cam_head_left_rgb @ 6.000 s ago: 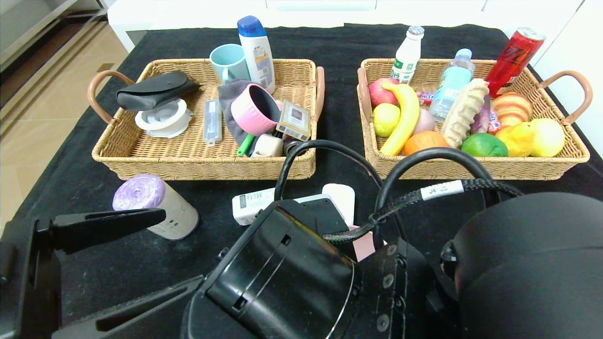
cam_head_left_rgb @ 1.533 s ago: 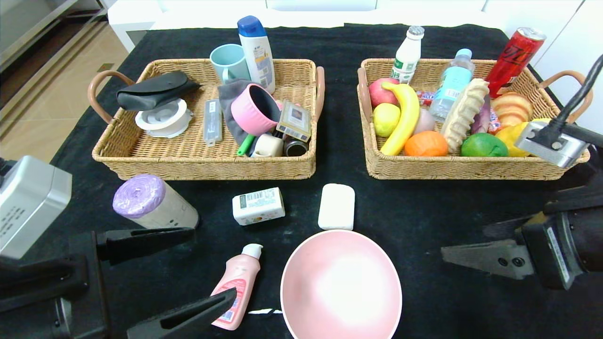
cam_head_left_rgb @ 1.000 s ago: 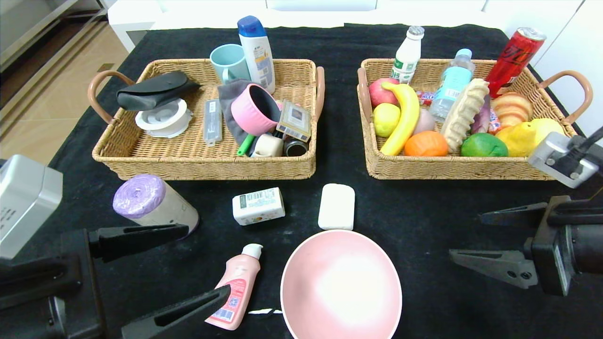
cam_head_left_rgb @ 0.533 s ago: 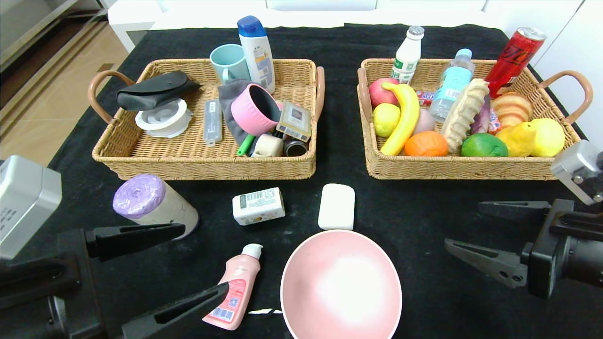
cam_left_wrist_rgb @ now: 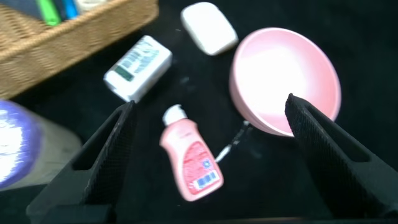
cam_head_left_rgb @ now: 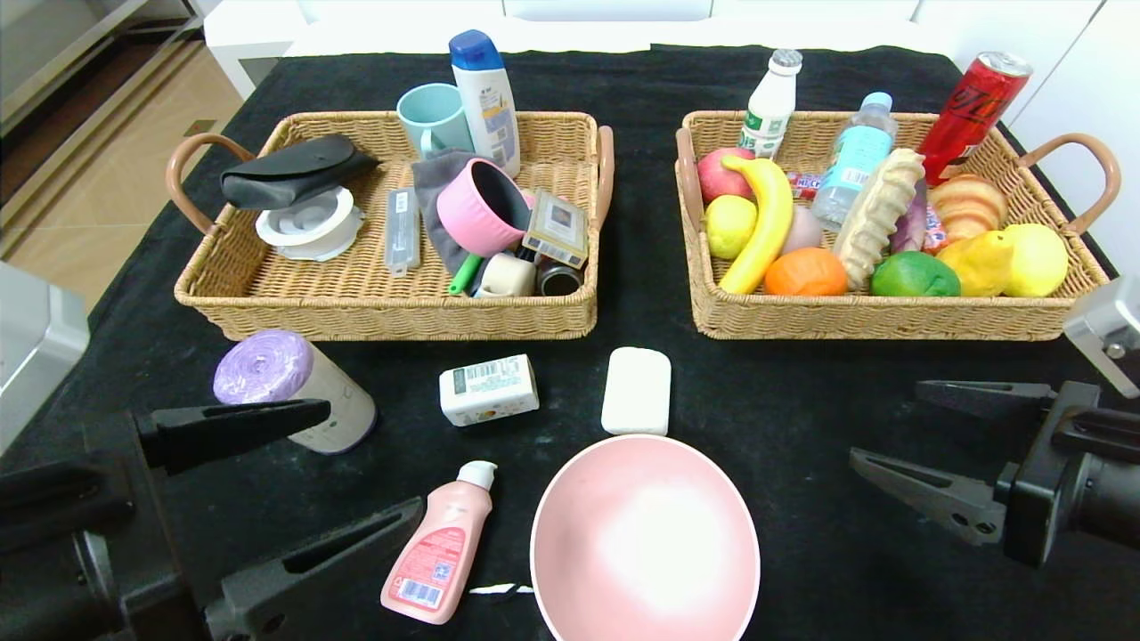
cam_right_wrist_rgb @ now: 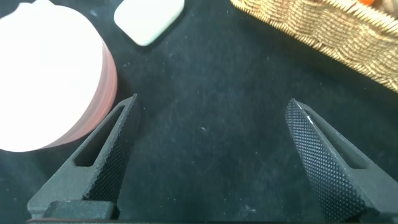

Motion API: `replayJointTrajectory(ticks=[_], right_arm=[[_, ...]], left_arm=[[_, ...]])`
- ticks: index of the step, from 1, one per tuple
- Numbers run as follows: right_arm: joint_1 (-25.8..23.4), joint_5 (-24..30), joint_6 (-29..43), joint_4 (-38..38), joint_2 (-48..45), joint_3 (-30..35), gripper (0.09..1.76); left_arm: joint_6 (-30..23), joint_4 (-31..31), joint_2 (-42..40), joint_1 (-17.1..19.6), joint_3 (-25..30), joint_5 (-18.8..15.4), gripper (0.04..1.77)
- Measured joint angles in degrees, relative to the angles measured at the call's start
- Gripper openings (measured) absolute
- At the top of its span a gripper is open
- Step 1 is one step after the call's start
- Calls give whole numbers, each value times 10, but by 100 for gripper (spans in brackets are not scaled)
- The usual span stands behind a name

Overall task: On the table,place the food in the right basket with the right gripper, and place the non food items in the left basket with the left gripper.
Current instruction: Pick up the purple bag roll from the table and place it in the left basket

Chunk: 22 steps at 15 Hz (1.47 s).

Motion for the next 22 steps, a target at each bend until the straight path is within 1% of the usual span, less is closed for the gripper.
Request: replayJointTrajectory(ticks=[2,3,5,9,11,13,15,18,21,22], right_arm=[[-2,-1,1,-5,5,-1,170],[-3,-1,0,-4,6,-1,170],[-4,-1,1,-4,7,-1,170],[-8,-4,0,-4,8,1,170],[-18,-4,-1,-3,8,2,170],[-28,-4,-1,-3,9,2,170],[-32,-3,-1,-3,10,0,170],[-33,-4,-4,-3,10,0,170],[-33,-4,-4,-3,10,2,170],[-33,-4,-4,-4,9,2,170]], left_arm=[[-3,1,0,5,-7,35,172],[-4,3,-2,15,-12,41,172],[-7,12,-8,49,-24,45,172],[-22,94,-44,106,-43,43,172],[-30,113,-57,139,-43,44,172],[-45,130,-54,172,-49,46,172],[-49,166,-34,199,-86,52,172],[-50,244,19,239,-184,58,172],[-49,329,87,259,-284,59,172],[-48,350,107,261,-306,59,172]])
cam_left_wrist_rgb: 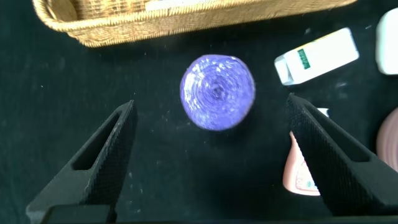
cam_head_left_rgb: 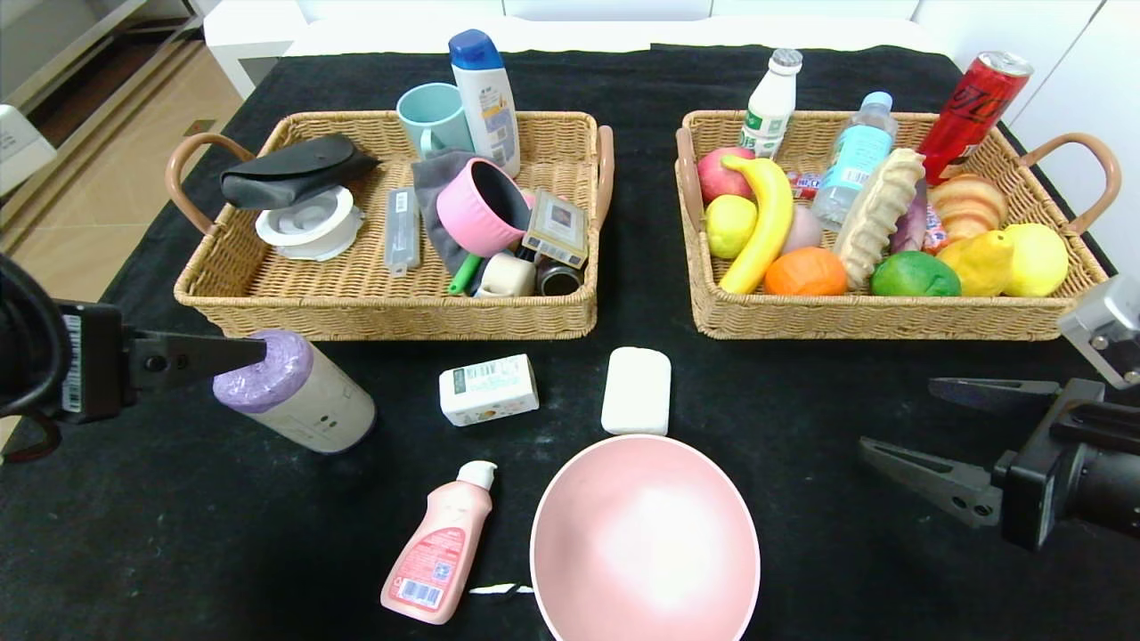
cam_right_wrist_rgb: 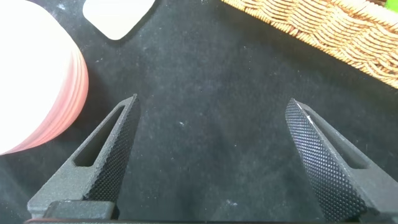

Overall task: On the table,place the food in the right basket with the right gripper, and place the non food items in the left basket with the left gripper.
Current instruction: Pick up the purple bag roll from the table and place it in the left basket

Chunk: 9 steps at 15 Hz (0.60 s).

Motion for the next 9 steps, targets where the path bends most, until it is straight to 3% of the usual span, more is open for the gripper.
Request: replayJointTrajectory(ticks=[4,9], right_arm=[[0,-1,0,0,-1,0,170],[0,-1,0,0,-1,1,170]], left_arm=[[1,62,57,2,-59,-7,172],[3,65,104,0,-73,-8,172]])
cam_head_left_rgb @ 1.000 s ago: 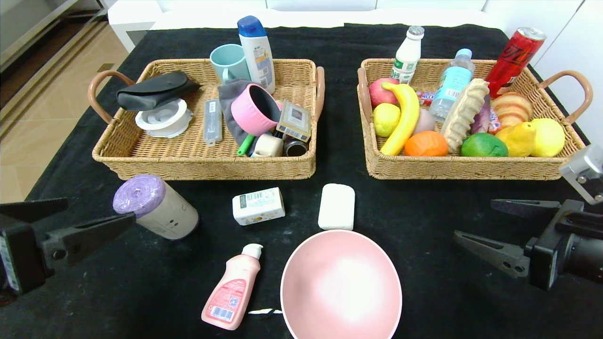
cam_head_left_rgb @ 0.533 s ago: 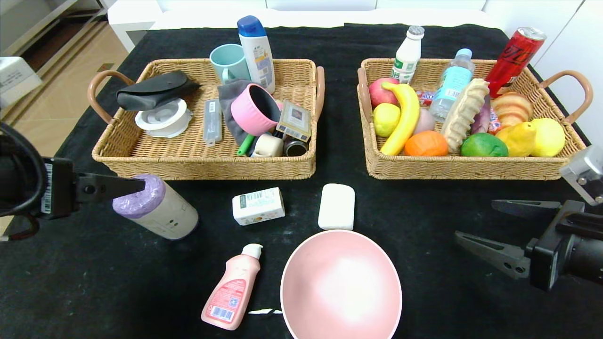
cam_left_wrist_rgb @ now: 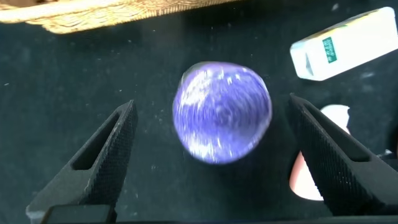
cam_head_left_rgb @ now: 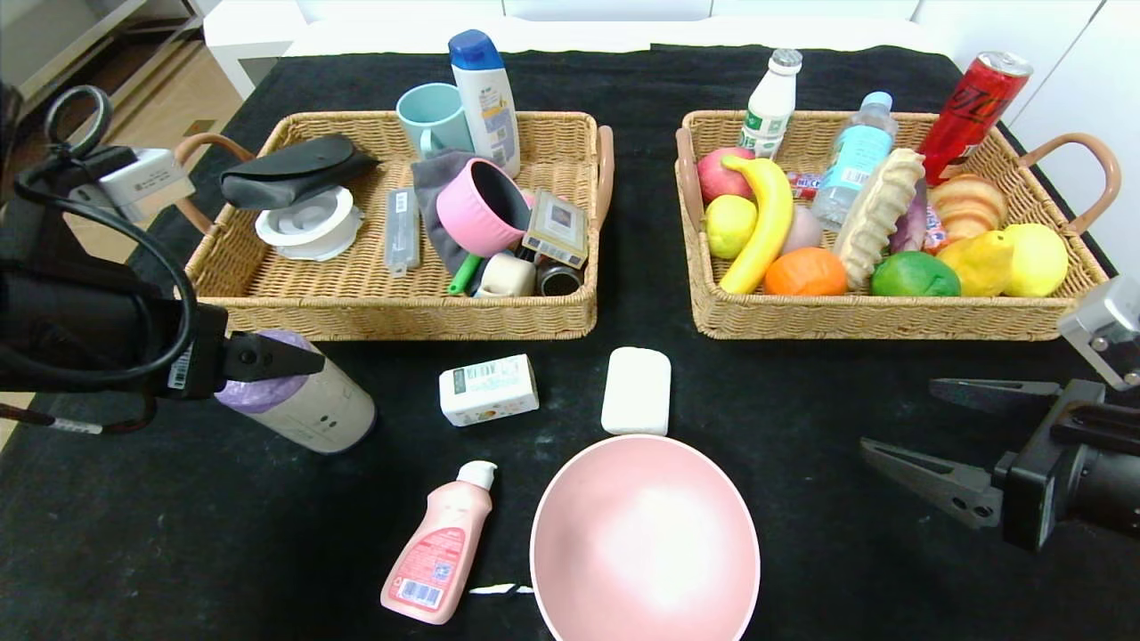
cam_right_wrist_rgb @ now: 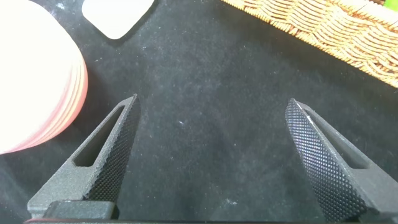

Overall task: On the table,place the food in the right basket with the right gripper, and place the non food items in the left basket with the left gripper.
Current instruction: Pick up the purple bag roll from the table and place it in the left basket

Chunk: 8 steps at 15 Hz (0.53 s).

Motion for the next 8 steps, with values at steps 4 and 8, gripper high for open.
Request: replayJointTrajectory(ticks=[4,8], right_arm=[[0,0,0,0,0,2,170],[0,-6,0,0,0,2,170]], left_arm=[[-3,-5,26,-8,13,-1,172],[-4,-7,43,-11,27,-5,172]])
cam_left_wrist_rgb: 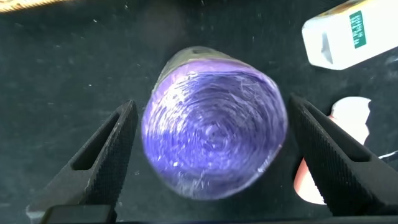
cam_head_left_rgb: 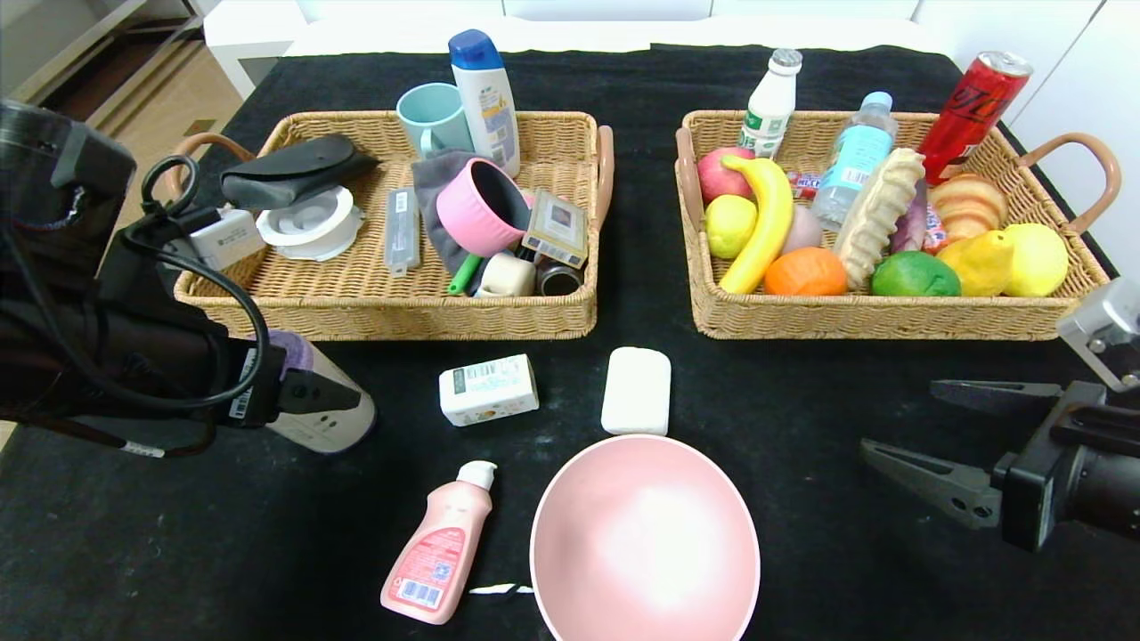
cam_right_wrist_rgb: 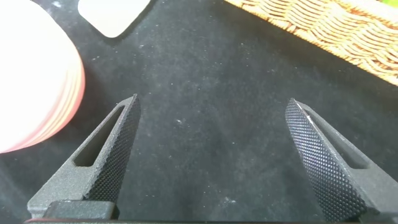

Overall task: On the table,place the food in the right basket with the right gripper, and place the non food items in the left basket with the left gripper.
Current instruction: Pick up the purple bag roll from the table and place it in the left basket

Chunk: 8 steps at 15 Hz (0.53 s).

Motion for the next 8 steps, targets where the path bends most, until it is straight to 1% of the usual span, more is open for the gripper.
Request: replayJointTrajectory(ticks=[7,8], right_arm=[[0,-1,-1,0,2,0,170],[-1,0,-1,0,2,0,170]], left_arm=[[0,-7,18,0,2,3,172],[0,-7,19,0,1,2,162]])
